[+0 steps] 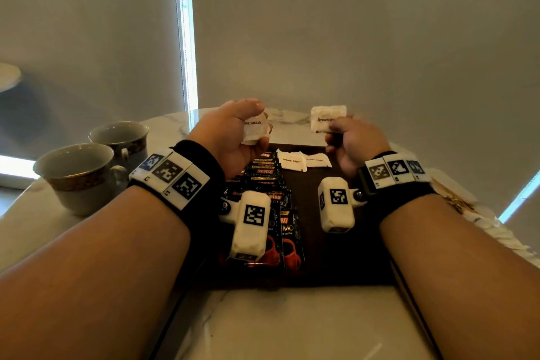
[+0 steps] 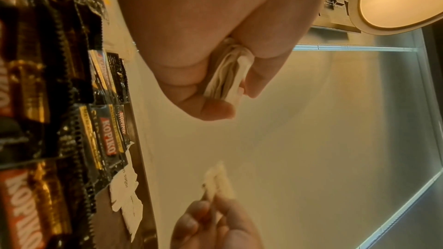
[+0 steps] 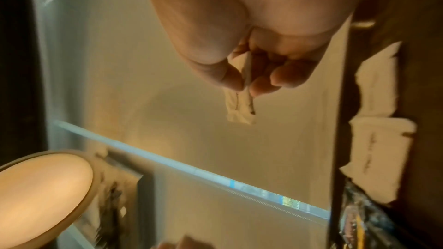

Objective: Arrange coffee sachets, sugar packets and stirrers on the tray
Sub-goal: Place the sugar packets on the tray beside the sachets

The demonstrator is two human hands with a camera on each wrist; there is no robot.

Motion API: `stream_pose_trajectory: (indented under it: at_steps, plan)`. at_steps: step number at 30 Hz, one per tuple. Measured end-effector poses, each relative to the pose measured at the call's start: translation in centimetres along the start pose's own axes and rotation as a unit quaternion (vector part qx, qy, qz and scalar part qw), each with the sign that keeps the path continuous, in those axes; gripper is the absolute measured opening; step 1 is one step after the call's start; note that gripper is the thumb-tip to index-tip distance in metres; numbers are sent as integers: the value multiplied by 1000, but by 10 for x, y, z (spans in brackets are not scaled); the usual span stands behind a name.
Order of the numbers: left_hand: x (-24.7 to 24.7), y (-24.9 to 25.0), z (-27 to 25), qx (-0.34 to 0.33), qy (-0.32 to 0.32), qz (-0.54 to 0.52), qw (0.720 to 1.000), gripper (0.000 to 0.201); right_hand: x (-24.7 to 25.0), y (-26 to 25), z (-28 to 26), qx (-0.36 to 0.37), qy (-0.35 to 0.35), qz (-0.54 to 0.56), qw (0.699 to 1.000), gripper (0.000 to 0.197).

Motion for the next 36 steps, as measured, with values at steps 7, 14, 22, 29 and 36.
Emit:
stream_pose_trajectory:
  at_steps: [7,14,22,29,36]
  plan:
    - [1,0,1,-5,-2,-19,1000,9,23,37,13,-69,82,-51,993,22]
    - [1,3,1,-16,-6,-30,999,12,28,49,18,-117,65,-170,976,22]
    - [1,2,1,-16,-6,-33,999,14,23,49,15,-117,37,-200,972,29]
    - [1,1,1,-14,-9,-31,999,14,25,48,20,-115,26,-275,954,10]
    - [0,1,0,-16,-9,-30,999,15,25,51,19,-131,23,-253,958,20]
Point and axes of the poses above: each hand's wrist, its own z-axis towards the middle knuckle, its own x-axis out of the back of the hand, y = z × x, the point moved 10 cm from there along z, towards the middle knuckle, and after that the axes turned 2 degrees about y, right-handed, at the moved point
